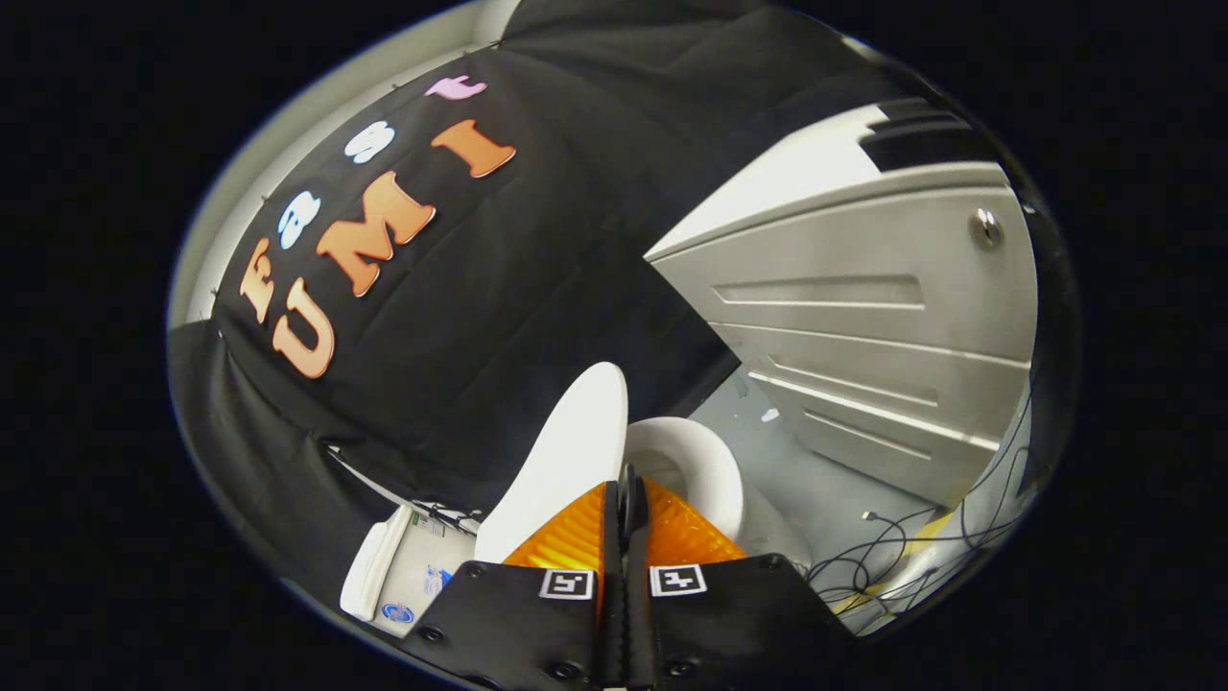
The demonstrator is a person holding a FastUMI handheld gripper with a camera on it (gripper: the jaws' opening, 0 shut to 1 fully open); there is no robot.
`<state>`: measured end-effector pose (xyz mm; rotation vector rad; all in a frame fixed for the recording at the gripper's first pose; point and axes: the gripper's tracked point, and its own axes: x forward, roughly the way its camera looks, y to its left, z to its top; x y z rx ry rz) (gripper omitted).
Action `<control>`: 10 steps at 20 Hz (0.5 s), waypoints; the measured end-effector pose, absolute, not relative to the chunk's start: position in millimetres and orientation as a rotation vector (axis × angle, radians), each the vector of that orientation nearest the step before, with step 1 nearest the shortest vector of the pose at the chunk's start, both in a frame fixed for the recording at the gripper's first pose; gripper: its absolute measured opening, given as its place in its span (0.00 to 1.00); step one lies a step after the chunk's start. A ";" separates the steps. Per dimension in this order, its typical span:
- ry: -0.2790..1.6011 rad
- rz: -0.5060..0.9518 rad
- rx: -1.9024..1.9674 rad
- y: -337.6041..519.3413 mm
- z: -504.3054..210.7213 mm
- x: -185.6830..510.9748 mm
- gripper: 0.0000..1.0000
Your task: Open the toilet lid.
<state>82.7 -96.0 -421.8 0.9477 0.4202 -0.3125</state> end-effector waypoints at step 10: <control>0.350 -0.209 0.780 -52.5 -296.0 116.3 0.08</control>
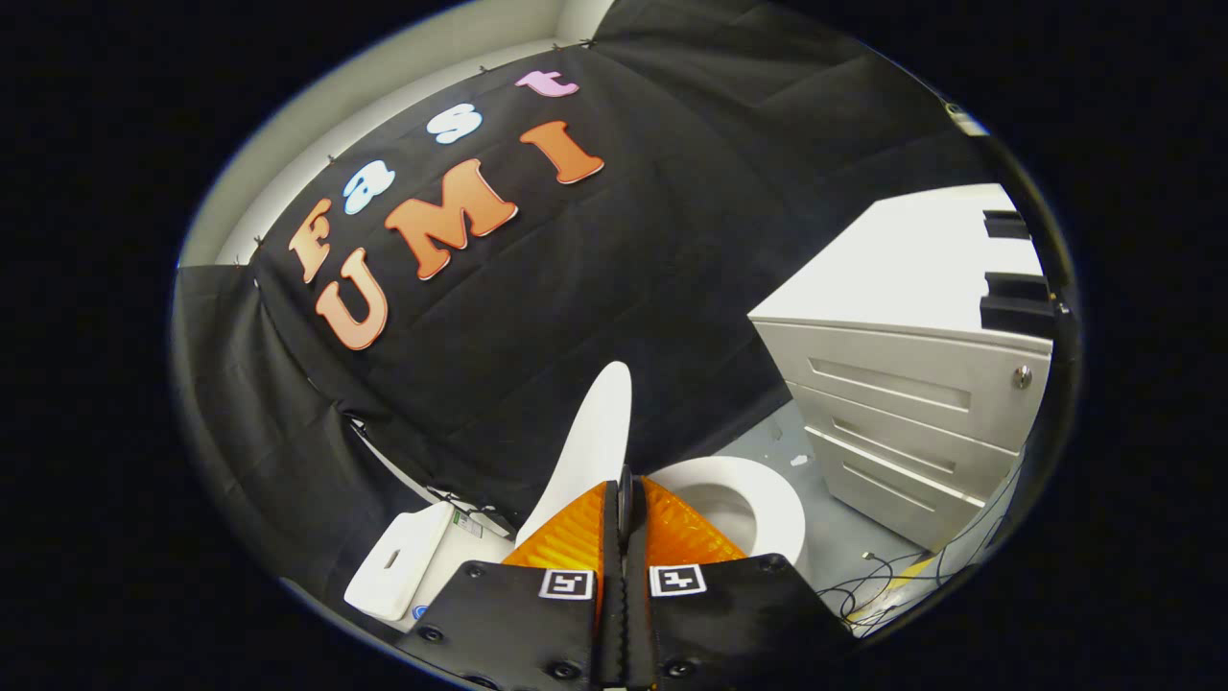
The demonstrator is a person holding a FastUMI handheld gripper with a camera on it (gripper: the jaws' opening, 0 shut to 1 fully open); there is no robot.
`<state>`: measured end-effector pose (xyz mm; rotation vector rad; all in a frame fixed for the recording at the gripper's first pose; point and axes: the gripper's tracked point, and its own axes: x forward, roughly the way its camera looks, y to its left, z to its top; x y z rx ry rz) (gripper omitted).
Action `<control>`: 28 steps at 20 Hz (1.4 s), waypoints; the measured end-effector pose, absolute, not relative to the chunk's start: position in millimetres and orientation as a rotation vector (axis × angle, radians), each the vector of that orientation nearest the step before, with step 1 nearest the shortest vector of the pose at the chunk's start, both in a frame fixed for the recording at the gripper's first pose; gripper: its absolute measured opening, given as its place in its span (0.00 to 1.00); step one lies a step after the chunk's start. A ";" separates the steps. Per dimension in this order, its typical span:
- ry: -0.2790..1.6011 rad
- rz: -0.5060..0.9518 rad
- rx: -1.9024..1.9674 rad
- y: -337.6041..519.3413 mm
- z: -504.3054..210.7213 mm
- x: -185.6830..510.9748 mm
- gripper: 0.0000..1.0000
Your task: Open the toilet lid.
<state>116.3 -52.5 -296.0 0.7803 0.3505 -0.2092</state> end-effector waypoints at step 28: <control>0.308 0.098 0.362 179.3 -103.0 176.9 0.08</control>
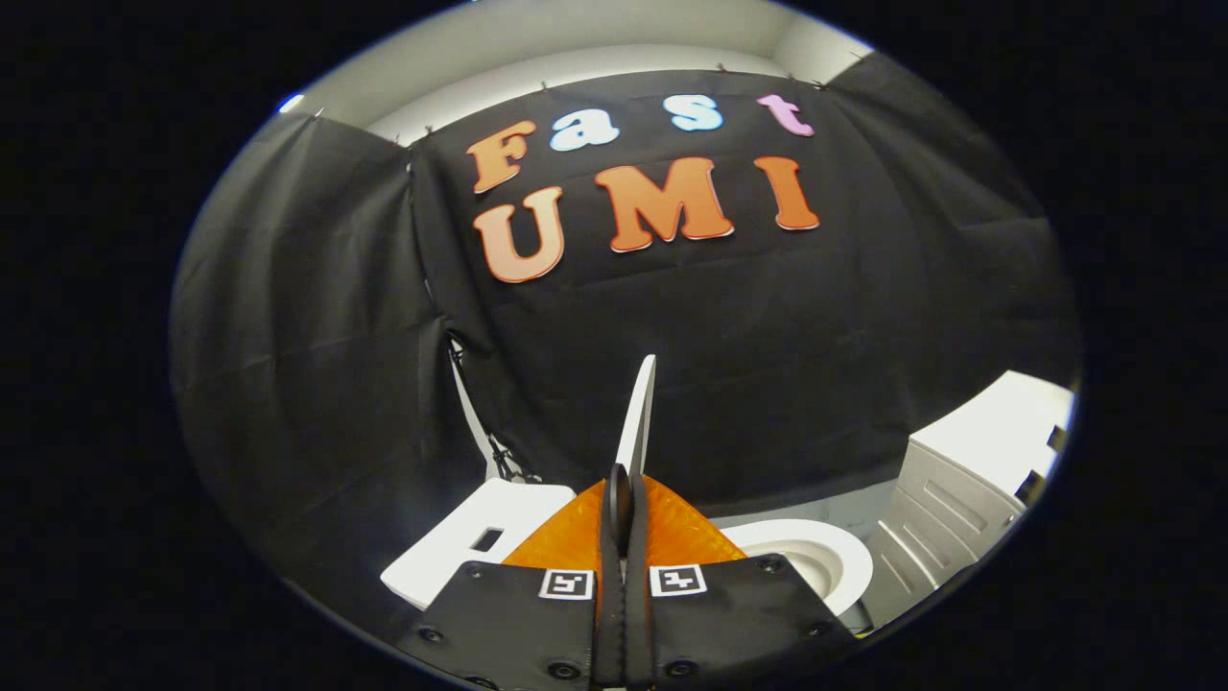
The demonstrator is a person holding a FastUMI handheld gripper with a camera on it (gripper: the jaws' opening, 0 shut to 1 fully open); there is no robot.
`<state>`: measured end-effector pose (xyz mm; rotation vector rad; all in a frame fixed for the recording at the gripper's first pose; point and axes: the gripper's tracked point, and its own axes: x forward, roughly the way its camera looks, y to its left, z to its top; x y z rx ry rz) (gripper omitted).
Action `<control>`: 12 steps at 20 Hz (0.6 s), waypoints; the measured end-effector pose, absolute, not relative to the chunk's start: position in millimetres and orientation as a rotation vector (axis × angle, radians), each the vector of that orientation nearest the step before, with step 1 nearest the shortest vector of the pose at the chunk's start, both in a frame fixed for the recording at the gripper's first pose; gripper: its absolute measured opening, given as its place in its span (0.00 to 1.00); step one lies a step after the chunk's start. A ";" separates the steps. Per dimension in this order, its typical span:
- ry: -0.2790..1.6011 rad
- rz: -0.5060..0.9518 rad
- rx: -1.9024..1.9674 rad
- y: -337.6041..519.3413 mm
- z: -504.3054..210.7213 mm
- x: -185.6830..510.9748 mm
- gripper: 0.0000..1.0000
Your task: Open the toilet lid.
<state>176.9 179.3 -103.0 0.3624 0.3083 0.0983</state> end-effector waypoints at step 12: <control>0.283 0.217 0.345 280.2 -78.5 179.3 0.08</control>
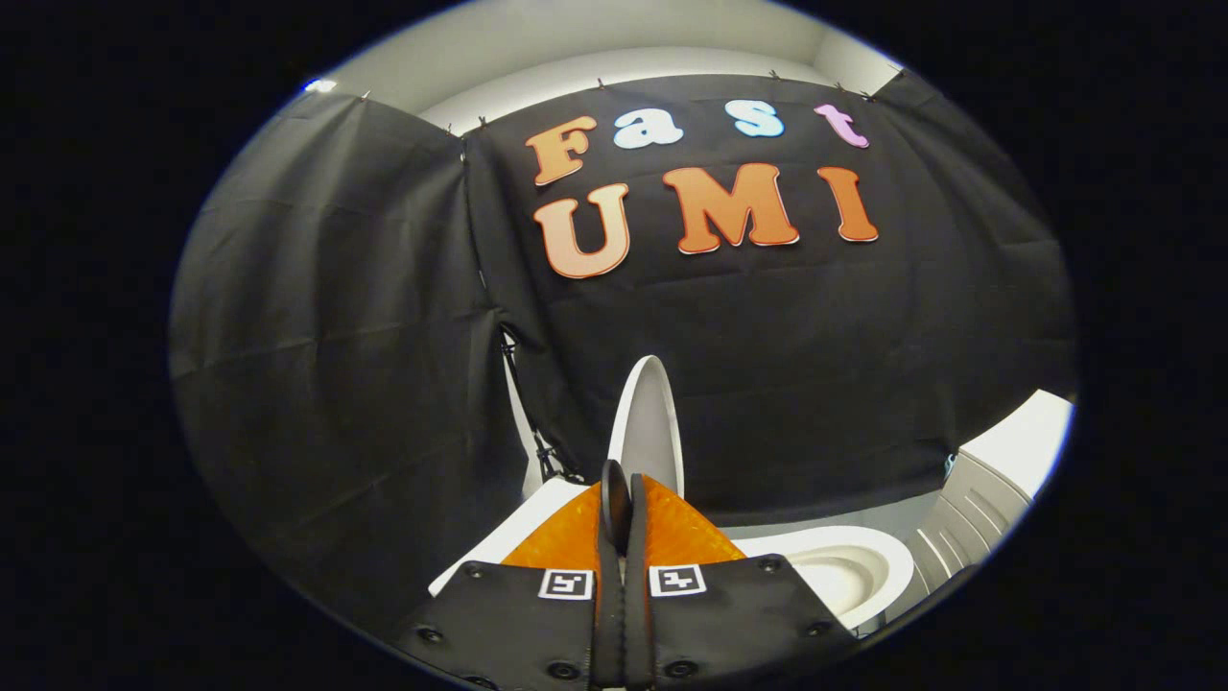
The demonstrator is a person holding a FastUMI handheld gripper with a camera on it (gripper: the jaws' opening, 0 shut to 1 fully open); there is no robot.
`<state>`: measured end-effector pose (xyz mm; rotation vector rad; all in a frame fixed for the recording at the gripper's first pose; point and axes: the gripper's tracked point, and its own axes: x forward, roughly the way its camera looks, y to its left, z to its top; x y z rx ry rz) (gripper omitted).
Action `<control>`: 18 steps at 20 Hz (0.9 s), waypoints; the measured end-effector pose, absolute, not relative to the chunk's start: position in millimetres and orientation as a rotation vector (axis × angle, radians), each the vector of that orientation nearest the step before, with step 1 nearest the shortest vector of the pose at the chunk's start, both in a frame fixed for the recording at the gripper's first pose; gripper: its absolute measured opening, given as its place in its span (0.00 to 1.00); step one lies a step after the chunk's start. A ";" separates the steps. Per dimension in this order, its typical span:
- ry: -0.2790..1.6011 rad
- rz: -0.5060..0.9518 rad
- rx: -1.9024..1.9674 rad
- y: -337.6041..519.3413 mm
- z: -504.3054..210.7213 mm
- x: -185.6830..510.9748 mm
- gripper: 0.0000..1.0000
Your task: Open the toilet lid.
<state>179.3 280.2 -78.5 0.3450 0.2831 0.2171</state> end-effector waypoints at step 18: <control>0.309 0.296 0.112 415.0 -78.5 184.6 0.08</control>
